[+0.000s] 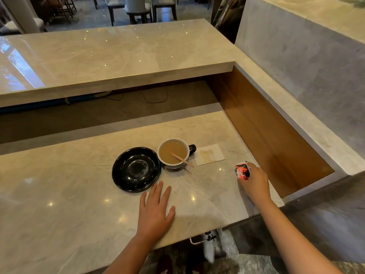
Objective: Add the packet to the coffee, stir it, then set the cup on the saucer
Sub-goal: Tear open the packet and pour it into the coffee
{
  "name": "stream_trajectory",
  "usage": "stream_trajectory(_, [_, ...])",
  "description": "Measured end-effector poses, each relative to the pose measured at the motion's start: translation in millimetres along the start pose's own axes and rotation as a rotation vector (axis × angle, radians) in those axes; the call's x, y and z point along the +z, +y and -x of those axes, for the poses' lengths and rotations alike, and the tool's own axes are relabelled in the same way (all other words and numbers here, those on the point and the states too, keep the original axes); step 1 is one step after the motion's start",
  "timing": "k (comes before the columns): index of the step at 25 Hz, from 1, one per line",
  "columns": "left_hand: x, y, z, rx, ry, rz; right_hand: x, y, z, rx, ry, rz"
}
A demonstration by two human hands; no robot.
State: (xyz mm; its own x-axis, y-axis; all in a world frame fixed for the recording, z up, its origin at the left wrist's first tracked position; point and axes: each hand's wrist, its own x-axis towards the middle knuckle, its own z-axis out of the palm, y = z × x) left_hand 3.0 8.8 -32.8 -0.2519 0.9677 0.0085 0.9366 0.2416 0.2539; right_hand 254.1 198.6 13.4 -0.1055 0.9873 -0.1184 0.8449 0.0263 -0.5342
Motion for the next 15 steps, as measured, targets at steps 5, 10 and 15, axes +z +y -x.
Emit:
stream_trajectory(5, [0,-5,-2,0.024,0.001,-0.007,2,1,10,0.101,0.071,-0.247])
stream_trajectory(10, [0,-12,-3,0.05,-0.004,-0.008,2,-11,12,0.229,0.102,-0.461])
stream_trajectory(15, [2,-12,-3,0.047,-0.005,-0.021,-3,-54,24,0.307,-0.118,-1.021])
